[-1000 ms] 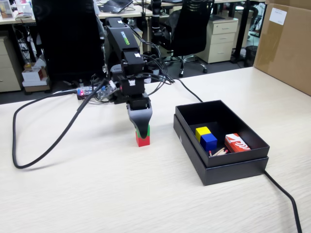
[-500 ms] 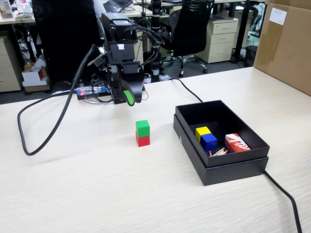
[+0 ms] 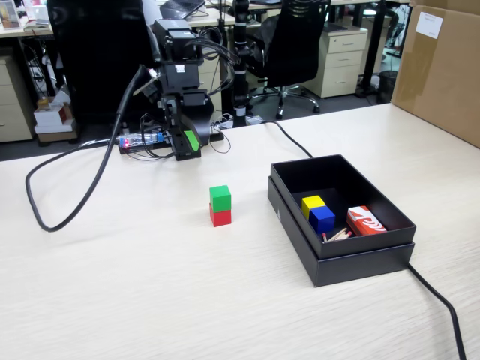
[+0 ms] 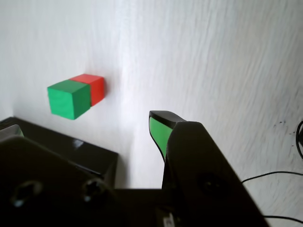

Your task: Put the green cube on top of the red cube

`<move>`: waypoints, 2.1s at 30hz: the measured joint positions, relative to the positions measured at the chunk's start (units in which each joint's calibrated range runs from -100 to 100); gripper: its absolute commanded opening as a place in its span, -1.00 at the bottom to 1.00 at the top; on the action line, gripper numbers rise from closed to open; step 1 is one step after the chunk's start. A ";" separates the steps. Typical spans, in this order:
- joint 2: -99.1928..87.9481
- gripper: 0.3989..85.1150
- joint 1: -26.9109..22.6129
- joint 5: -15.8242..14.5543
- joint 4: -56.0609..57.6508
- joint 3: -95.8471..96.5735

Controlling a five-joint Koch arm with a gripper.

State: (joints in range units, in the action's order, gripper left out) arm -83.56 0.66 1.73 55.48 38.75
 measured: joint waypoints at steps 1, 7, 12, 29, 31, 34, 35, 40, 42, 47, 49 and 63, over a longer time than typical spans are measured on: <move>-1.29 0.23 0.00 0.00 -1.39 2.46; -6.08 0.22 0.00 0.05 -10.22 13.97; -8.54 0.22 -0.49 0.00 -18.51 22.46; -13.07 0.19 -0.63 0.00 -41.42 44.18; -13.20 0.19 -0.34 0.05 -44.68 45.92; -13.59 0.18 -0.10 0.24 -48.63 48.47; -13.72 0.18 -0.05 0.29 -50.02 49.48; -14.76 0.18 0.39 0.83 -57.92 54.86; -14.89 0.18 0.59 0.83 -59.85 56.23; -15.02 0.18 0.83 0.78 -60.39 57.60; -15.02 0.17 0.93 0.78 -60.39 57.60; -15.02 0.17 1.22 0.78 -60.39 57.60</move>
State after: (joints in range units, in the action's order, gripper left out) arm -98.58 1.88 2.52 -4.92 96.35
